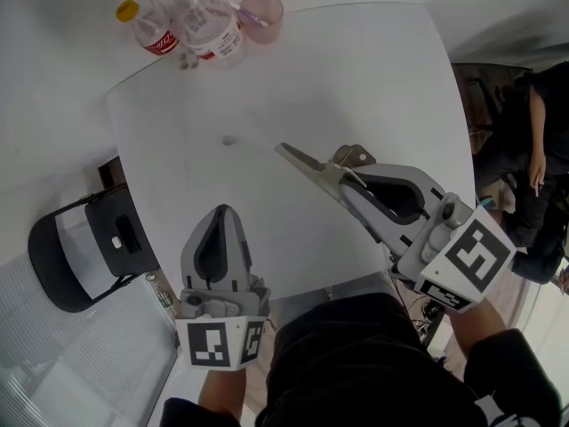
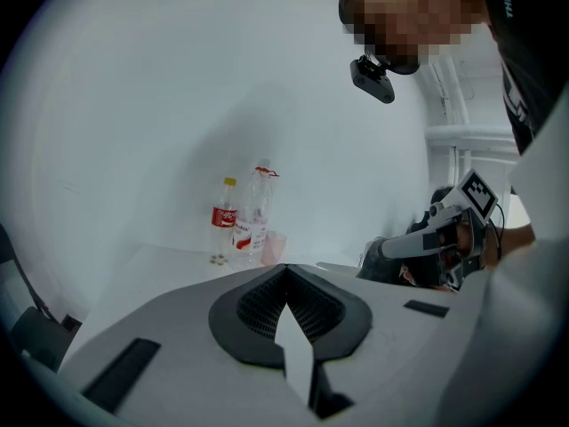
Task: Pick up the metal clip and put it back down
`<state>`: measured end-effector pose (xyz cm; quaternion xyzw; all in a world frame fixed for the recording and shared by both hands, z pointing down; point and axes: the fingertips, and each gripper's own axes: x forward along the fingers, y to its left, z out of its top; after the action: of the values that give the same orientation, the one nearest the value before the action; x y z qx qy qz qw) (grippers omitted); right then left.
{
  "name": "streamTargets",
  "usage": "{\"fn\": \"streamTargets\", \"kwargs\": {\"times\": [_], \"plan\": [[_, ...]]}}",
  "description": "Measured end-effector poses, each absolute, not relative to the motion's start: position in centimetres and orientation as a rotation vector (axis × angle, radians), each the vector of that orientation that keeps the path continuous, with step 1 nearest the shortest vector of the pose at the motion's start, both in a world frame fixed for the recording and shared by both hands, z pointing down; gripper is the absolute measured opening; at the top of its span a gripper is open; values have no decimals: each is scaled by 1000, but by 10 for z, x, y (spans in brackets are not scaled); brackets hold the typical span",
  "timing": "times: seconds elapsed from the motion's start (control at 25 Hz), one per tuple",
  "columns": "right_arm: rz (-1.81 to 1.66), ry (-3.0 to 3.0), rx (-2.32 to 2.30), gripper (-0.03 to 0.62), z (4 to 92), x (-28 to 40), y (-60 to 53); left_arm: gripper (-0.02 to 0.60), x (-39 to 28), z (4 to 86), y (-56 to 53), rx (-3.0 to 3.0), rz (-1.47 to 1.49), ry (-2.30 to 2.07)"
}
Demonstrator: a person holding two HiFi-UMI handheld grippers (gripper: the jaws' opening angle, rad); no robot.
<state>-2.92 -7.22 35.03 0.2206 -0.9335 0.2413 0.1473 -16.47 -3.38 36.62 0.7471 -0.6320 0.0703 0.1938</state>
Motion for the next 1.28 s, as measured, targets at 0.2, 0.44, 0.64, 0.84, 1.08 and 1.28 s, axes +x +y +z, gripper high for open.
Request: {"fn": "streamTargets", "kwargs": {"times": [0.2, 0.44, 0.64, 0.84, 1.08, 1.28], "plan": [[719, -2669, 636, 34, 365, -28, -71, 12, -162, 382, -34, 2092, 209, -1753], [767, -2647, 621, 34, 389, -32, -71, 13, -162, 403, -41, 2082, 215, -1732], [799, -2616, 618, 34, 366, -32, -74, 14, -155, 387, -46, 2064, 189, -1684], [806, -2613, 618, 34, 354, -30, -72, 12, -149, 375, -43, 2061, 164, -1676], [813, -2613, 601, 34, 353, -31, -73, 14, -145, 375, -46, 2053, 153, -1657], [823, -2594, 589, 34, 356, -31, -71, 12, -139, 380, -44, 2022, 132, -1639]]}}
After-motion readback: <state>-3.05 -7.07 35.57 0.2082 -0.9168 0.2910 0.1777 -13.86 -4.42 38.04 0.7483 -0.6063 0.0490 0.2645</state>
